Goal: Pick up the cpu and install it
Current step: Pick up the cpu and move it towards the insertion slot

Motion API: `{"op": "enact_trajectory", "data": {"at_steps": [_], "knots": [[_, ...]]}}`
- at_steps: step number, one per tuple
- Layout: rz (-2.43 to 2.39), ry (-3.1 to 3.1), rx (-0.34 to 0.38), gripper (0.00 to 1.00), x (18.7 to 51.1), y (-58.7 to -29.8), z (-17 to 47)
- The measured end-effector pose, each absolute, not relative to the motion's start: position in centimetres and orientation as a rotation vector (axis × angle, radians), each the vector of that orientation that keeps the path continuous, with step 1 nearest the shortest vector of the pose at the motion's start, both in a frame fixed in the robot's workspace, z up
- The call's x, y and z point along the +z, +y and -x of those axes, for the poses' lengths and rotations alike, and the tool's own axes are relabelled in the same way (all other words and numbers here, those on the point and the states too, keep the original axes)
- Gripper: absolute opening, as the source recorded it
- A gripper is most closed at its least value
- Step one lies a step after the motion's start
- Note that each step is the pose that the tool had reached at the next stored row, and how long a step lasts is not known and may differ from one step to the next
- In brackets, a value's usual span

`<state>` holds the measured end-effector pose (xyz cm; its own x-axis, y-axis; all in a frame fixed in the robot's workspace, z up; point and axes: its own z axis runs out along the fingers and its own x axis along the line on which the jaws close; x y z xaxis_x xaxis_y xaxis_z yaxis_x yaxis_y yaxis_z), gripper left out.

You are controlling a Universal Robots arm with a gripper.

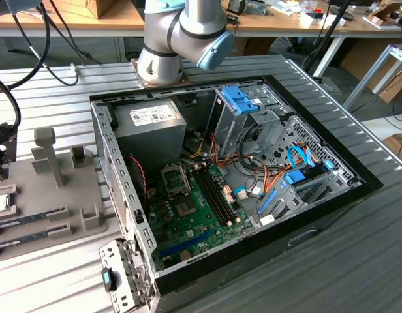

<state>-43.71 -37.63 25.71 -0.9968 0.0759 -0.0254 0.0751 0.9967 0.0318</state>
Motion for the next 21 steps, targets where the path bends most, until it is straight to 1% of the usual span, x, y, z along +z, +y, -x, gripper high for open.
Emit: {"op": "enact_trajectory", "data": {"at_steps": [21], "knots": [[-0.118, 3.112, 0.048, 0.54, 25.05, -37.63, 43.71]]}}
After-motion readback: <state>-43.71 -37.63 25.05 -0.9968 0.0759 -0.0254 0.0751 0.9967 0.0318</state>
